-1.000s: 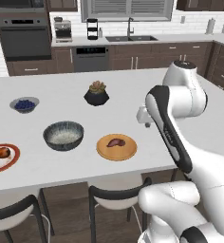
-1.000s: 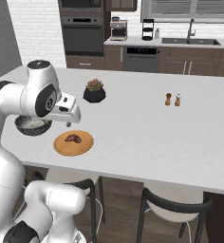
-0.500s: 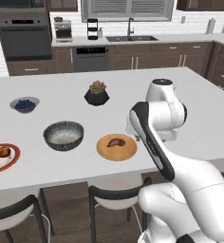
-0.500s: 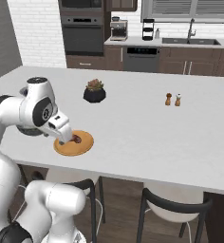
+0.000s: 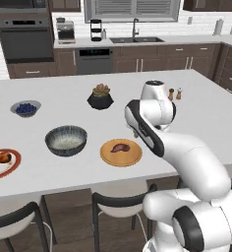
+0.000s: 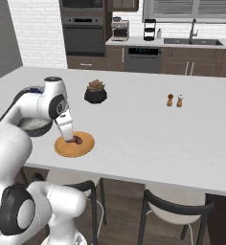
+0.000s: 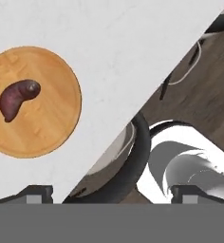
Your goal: Pick the chicken drumstick and potato from their plates and place them in the bowl. Then put the bowl in the fridge.
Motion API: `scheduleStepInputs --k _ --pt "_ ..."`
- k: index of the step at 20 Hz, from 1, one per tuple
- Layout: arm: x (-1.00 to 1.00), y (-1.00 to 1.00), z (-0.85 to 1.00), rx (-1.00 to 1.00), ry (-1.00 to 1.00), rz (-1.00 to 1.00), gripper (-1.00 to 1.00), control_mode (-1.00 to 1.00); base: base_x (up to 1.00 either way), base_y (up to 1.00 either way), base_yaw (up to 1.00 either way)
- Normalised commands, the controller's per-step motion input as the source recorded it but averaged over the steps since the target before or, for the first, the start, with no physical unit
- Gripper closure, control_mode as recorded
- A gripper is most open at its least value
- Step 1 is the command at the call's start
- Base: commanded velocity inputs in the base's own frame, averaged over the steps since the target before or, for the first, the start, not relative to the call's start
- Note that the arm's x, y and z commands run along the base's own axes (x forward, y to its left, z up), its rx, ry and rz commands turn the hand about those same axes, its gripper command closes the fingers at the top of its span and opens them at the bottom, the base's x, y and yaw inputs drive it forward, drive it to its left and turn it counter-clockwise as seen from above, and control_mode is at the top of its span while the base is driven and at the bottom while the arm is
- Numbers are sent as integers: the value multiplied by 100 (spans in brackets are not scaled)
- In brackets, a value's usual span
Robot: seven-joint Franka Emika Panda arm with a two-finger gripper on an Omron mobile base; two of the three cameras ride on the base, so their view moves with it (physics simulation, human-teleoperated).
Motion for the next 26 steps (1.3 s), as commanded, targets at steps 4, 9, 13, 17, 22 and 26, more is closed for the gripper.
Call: scheduleStepInputs --k 4,9,13,17,22,26 --pt "55 1 -49 15 -10 -40 -100 -100 0 0 0" --pt "31 0 -40 22 1 -8 -100 -100 0 0 0" --pt "25 0 -43 14 13 21 -100 -100 0 0 0" --pt "51 19 -59 5 5 14 -100 -100 0 0 0" --pt "85 24 -14 0 2 0 -100 -100 0 0 0" --pt "67 17 -4 3 0 0 -100 -100 0 0 0"
